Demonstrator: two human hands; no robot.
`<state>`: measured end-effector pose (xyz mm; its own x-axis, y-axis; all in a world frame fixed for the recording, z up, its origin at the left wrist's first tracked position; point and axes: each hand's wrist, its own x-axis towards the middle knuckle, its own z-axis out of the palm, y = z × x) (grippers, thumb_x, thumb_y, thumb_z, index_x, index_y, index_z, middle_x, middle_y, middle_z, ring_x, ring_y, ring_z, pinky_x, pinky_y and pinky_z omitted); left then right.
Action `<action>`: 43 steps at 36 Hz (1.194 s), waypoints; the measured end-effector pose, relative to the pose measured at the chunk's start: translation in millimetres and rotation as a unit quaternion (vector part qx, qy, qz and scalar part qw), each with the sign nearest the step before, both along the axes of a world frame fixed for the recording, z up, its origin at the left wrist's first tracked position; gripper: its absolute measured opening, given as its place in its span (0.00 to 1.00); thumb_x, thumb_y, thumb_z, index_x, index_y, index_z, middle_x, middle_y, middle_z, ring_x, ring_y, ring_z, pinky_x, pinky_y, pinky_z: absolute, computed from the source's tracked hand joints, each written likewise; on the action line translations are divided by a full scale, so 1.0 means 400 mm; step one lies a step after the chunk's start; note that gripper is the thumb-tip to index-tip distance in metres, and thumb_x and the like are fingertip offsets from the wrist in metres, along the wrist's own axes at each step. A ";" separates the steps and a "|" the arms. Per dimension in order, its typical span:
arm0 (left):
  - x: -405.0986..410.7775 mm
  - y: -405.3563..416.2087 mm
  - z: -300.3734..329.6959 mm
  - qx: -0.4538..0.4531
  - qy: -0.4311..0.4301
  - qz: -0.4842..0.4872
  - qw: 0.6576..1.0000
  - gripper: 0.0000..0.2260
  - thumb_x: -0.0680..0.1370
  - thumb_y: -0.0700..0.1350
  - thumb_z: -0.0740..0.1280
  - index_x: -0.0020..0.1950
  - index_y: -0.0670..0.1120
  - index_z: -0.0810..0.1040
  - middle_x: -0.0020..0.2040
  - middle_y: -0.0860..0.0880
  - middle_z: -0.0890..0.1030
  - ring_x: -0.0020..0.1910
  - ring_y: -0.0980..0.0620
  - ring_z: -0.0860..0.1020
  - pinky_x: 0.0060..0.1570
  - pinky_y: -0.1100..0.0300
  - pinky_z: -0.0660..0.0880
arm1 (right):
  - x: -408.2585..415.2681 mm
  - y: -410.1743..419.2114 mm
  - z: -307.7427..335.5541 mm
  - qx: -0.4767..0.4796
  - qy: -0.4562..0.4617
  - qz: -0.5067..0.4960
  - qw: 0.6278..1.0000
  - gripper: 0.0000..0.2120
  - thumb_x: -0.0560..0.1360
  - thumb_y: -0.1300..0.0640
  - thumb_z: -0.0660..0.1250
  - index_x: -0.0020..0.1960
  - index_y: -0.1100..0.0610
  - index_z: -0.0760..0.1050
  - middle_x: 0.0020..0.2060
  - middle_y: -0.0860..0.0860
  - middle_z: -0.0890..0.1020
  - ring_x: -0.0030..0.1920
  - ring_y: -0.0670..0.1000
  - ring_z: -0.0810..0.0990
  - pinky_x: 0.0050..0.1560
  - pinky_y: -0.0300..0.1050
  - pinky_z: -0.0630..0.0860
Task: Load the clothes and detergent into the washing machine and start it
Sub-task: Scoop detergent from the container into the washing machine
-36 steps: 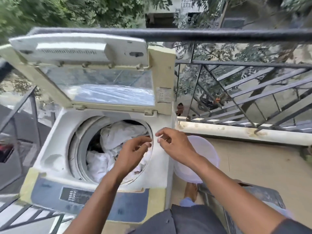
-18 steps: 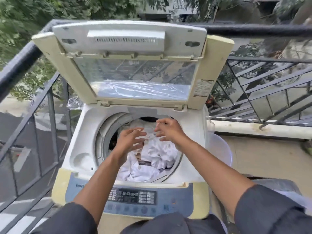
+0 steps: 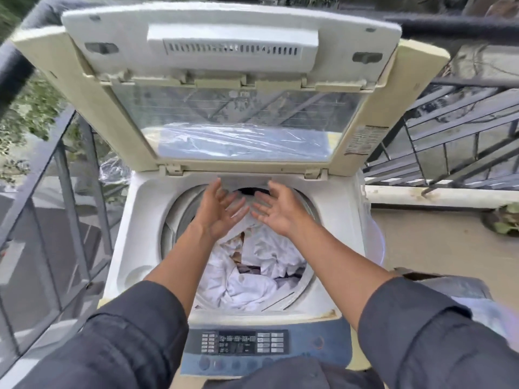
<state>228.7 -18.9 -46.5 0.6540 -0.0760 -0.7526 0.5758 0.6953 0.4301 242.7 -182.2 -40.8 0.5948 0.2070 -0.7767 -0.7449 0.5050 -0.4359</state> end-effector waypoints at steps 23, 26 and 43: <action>0.023 0.006 -0.038 -0.007 -0.006 0.022 1.000 0.33 0.79 0.58 0.73 0.78 0.46 0.68 0.67 0.46 0.77 0.54 0.50 0.80 0.50 0.54 0.81 | 0.025 0.027 -0.034 0.030 0.013 -0.101 0.994 0.19 0.79 0.51 0.67 0.67 0.56 0.77 0.62 0.56 0.81 0.63 0.58 0.81 0.66 0.56 0.75; 0.023 0.002 -0.035 0.007 -0.004 0.008 1.000 0.29 0.78 0.58 0.74 0.75 0.46 0.72 0.65 0.47 0.77 0.54 0.51 0.81 0.49 0.55 0.82 | 0.021 0.025 -0.028 0.014 0.018 -0.095 0.995 0.24 0.78 0.50 0.69 0.72 0.55 0.75 0.58 0.56 0.83 0.58 0.57 0.82 0.62 0.55 0.77; -0.056 0.017 -0.050 0.110 0.006 -0.043 0.993 0.25 0.77 0.58 0.74 0.69 0.46 0.78 0.57 0.48 0.82 0.49 0.52 0.83 0.50 0.57 0.80 | -0.063 -0.011 -0.036 -0.016 0.021 -0.023 0.999 0.11 0.78 0.48 0.69 0.54 0.54 0.80 0.52 0.54 0.83 0.48 0.54 0.83 0.48 0.48 0.75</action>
<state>206.4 -12.2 -66.6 0.6438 0.0357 -0.7644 0.6345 0.5335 0.5593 217.4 -186.6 -55.4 0.5695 0.1543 -0.8074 -0.7394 0.5254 -0.4211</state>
